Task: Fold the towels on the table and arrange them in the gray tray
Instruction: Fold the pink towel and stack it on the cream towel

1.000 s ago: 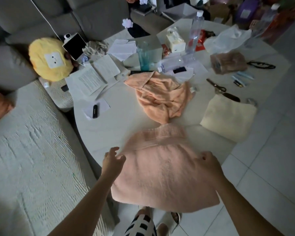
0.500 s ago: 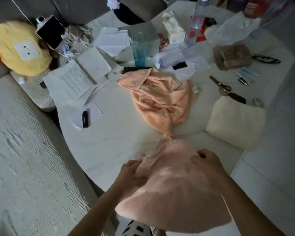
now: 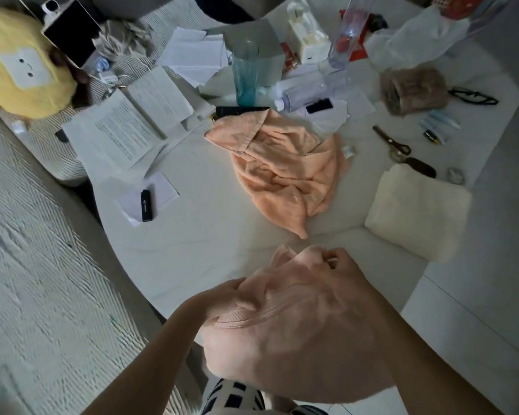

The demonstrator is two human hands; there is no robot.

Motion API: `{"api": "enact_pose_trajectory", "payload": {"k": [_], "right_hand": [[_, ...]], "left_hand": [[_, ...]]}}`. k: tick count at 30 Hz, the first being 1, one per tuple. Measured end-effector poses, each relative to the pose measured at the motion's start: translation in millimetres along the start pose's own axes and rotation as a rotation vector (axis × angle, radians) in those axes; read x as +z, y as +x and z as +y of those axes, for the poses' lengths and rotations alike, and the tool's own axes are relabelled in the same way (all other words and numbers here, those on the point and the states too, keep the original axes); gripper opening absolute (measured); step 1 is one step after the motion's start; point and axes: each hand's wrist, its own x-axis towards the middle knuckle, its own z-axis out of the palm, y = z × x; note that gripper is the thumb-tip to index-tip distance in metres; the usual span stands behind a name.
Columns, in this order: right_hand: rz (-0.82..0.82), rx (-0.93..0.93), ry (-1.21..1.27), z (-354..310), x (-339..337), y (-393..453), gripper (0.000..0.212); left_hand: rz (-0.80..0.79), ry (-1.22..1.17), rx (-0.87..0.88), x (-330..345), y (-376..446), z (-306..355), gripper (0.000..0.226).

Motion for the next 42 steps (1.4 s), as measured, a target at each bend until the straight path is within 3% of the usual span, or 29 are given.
{"api": "enact_pose_trajectory", "payload": {"k": [3, 5, 7, 9, 12, 15, 17, 19, 22, 25, 28, 32, 34, 37, 40, 42], "right_hand": [[-0.157, -0.025, -0.035, 6, -14, -3, 0.034], [-0.201, -0.048, -0.025, 3, -24, -11, 0.035], [-0.221, -0.110, 0.017, -3, -34, -21, 0.022], [-0.216, -0.164, 0.066, -6, -43, -26, 0.007], [-0.178, -0.257, 0.000, -10, -37, -13, 0.013], [-0.216, -0.385, -0.089, -14, -2, 10, 0.008], [-0.253, -0.401, -0.169, -9, 21, 24, 0.019], [-0.193, -0.328, -0.224, -2, 31, 32, 0.032], [-0.090, -0.179, -0.230, -3, 36, 20, 0.033], [0.253, -0.132, -0.108, -10, 19, -4, 0.026], [0.110, -0.186, 0.074, 1, -27, -6, 0.020], [0.241, -0.249, 0.121, 28, -76, 15, 0.032], [0.269, -0.230, 0.049, 38, -78, 25, 0.028], [0.267, -0.133, -0.047, 50, -72, 42, 0.014], [0.239, -0.049, -0.091, 55, -54, 41, 0.067], [0.214, -0.066, -0.147, 57, -42, 29, 0.065]], "left_hand": [[0.006, 0.031, -0.010, 1, -8, -9, 0.044], [0.090, 0.011, 0.062, 1, -12, -13, 0.053], [0.167, -0.030, 0.140, 0, -18, -15, 0.056], [0.242, -0.043, 0.191, 1, -22, -12, 0.045], [0.358, -0.016, 0.218, 7, -23, -6, 0.036], [0.308, -0.043, 0.167, 11, -20, -9, 0.038], [0.250, -0.139, 0.092, 11, -21, -17, 0.038], [0.230, -0.203, 0.013, 8, -24, -25, 0.032], [0.309, -0.201, 0.046, 2, -29, -36, 0.021], [0.447, -0.127, 0.181, -2, -37, -39, 0.011], [0.639, -0.084, 0.300, -10, -43, -36, 0.007], [0.868, -0.066, 0.359, -28, -46, -24, 0.010], [1.017, -0.024, 0.347, -41, -39, -17, 0.009], [1.085, 0.136, 0.307, -49, -27, -10, 0.026], [1.015, 0.255, 0.394, -32, -20, -10, 0.023], [0.880, 0.324, 0.445, -12, -15, -15, 0.021]]}}
